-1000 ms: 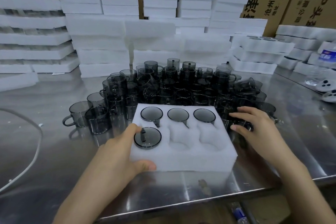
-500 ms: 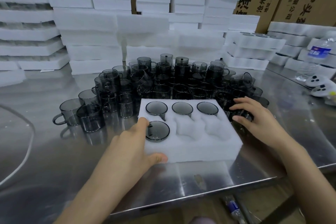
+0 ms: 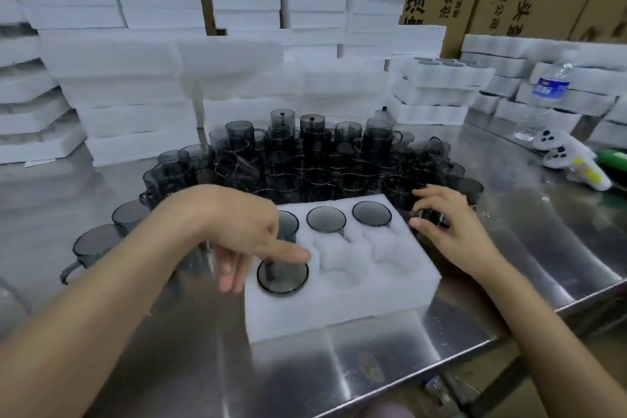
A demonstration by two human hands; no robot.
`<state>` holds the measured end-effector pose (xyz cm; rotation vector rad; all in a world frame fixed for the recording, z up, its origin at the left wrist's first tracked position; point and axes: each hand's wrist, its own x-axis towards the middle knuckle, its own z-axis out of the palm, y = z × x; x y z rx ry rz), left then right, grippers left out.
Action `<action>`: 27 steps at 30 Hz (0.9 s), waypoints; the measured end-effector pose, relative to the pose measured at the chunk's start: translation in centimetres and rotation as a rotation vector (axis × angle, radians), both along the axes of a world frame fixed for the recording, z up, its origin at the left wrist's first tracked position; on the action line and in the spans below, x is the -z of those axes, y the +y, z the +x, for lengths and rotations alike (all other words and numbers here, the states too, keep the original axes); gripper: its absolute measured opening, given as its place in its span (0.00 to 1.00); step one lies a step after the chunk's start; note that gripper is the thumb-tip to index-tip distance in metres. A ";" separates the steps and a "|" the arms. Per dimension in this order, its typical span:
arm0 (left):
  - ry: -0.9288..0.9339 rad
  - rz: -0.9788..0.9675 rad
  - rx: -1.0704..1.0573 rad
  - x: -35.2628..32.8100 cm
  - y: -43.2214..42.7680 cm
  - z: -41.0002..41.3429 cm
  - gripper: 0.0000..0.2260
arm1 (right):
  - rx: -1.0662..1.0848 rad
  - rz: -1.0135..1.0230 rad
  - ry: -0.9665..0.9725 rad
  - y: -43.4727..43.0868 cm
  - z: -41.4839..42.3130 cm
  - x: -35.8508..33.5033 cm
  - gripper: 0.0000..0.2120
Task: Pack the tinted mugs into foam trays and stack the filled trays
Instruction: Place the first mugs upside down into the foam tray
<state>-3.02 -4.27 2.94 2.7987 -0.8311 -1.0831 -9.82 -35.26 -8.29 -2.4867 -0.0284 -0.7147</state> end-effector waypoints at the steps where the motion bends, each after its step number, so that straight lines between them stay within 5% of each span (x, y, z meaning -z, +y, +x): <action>1: -0.026 -0.041 0.018 0.3 -0.1 0.4 0.36 | 0.009 -0.012 -0.042 0.0 0.0 0.0 0.06; 6: -0.148 -0.093 0.116 2.0 0.6 1.1 0.22 | 0.014 0.078 -0.228 -0.2 -0.6 -0.7 0.07; 11: -0.338 -0.194 0.138 3.5 0.8 0.8 0.16 | -0.177 0.431 -0.448 2.6 -2.6 -3.1 0.09; 16: -0.526 -0.286 0.124 4.5 1.1 0.1 0.16 | -0.486 0.632 -0.110 8.9 -3.3 -4.8 0.02; 19: -0.568 -0.367 0.094 5.1 1.6 -0.1 0.17 | -0.535 0.577 0.092 10.4 -2.8 -5.3 0.03; 27: -0.359 -0.437 0.043 4.9 2.3 0.8 0.19 | -0.434 0.300 0.095 10.2 -3.2 -4.1 0.11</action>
